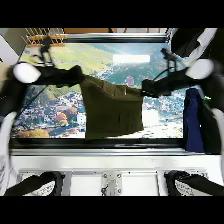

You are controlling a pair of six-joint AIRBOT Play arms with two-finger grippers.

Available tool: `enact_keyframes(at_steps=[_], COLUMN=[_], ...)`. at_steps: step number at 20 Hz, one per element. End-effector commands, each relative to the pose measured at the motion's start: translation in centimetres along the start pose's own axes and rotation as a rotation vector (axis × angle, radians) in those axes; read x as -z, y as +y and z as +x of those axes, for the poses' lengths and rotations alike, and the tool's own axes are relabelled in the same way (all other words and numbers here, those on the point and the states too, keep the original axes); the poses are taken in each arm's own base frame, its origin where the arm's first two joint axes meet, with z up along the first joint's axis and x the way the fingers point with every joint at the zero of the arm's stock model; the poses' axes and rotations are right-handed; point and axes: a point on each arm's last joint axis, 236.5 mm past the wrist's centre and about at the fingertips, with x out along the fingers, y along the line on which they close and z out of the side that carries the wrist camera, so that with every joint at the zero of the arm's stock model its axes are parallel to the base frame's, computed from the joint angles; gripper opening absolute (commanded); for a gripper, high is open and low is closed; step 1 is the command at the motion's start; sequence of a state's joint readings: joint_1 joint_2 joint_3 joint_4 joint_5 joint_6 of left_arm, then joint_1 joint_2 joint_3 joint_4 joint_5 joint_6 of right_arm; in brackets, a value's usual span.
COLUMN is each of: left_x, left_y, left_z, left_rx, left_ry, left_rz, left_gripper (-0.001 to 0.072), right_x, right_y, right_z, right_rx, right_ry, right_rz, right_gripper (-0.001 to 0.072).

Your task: Fold the clothes and pants, and hang the long-sleeved shirts on hangers.

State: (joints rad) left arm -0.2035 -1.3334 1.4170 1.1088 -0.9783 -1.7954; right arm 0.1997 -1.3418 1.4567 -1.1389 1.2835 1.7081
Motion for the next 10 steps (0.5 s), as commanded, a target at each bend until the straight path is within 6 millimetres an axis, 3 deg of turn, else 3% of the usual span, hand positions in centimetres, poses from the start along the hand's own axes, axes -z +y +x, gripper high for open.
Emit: enact_keyframes(at_steps=[1,3,5,7,10], left_x=[-1.7,-2.5,-1.8,0.4,6.4], left_y=[2.2,2.6,2.5,3.4,6.4], left_z=[7.7,7.7,6.6,5.4,4.3], left_rx=[0.045,0.058,0.059,0.031,-0.024], left_ry=[0.056,0.085,0.117,0.136,0.186], left_rz=[-0.130,-0.155,-0.082,-0.061,-0.097], left_gripper=[0.0026,0.0026,0.0026,0.0026,0.0026], right_x=[-3.4,-4.0,-3.6,-2.3,1.8], right_y=[-4.0,-5.2,-5.7,-5.5,-6.4], right_z=[6.2,5.8,4.6,4.0,4.3], right_rx=[0.083,0.139,0.178,0.180,0.196], right_ry=[-0.014,-0.032,-0.027,0.000,0.068], right_rz=[-0.018,-0.048,-0.079,-0.092,-0.084], right_gripper=[0.0032,0.0032,0.0032,0.0032,0.0032])
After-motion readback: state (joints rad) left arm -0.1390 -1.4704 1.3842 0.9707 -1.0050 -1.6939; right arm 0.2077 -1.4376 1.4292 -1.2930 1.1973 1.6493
